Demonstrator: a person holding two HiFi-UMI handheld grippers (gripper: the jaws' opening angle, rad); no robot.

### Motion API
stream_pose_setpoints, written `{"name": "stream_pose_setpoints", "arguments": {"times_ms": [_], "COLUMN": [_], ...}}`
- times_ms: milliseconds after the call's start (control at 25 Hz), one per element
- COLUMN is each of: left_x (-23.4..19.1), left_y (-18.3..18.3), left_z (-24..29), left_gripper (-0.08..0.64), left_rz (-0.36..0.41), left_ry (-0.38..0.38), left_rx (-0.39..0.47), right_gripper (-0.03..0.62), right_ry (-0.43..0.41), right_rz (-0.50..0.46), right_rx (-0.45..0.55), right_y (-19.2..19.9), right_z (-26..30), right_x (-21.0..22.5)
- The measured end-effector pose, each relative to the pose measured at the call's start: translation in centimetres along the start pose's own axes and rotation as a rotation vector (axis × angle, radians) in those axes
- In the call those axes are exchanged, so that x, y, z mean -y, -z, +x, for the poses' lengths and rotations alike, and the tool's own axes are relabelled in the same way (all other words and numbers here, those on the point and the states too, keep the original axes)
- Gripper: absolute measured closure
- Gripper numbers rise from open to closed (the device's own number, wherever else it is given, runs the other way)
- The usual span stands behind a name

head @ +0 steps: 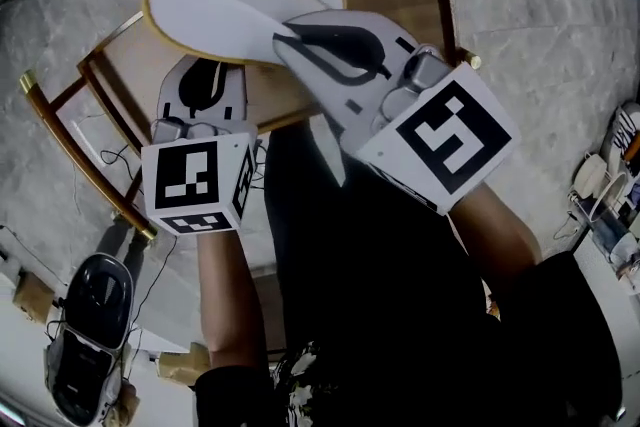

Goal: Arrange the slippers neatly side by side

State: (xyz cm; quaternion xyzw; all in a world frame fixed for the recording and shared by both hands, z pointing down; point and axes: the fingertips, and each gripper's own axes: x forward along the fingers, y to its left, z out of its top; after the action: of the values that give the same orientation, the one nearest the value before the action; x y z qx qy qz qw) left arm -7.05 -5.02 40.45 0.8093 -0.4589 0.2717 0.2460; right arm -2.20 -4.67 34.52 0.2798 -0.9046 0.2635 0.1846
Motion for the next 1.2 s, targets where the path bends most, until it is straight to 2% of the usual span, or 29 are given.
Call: {"name": "stream_pose_setpoints", "arguments": {"times_ms": [160, 280, 480, 600, 680, 920, 1040, 1200], "left_x": [3.2, 4.8, 6.9, 7.6, 7.8, 7.2, 7.2, 7.6], "left_y": [-0.8, -0.8, -0.2, 0.5, 0.9, 2.2, 3.5, 5.9], "left_z": [1.7, 3.0, 4.5, 5.2, 5.5, 5.7, 5.3, 4.8], "left_gripper": [0.557, 0.557, 0.557, 0.557, 0.557, 0.557, 0.557, 0.557], "left_rz": [0.058, 0.067, 0.059, 0.042, 0.015, -0.099, -0.134, -0.178], "left_ry": [0.065, 0.088, 0.094, 0.09, 0.077, -0.004, -0.033, -0.042], "left_rx": [-0.023, -0.035, -0.035, -0.038, -0.036, -0.02, -0.02, -0.058], "right_gripper": [0.578, 0.578, 0.578, 0.578, 0.578, 0.578, 0.578, 0.578], "right_ry": [0.116, 0.213, 0.394, 0.459, 0.491, 0.522, 0.495, 0.464], "right_rz": [0.009, 0.046, 0.188, 0.31, 0.358, 0.444, 0.558, 0.579], "right_rx": [0.051, 0.048, 0.03, 0.057, 0.05, 0.003, 0.027, 0.003], "right_y": [-0.3, 1.0, 5.8, 8.2, 9.6, 12.6, 13.3, 13.7], "right_z": [-3.9, -5.9, -7.9, -8.1, -8.0, -6.7, -5.9, -4.9], "right_x": [3.9, 7.3, 12.6, 14.6, 15.4, 16.2, 16.1, 15.6]}}
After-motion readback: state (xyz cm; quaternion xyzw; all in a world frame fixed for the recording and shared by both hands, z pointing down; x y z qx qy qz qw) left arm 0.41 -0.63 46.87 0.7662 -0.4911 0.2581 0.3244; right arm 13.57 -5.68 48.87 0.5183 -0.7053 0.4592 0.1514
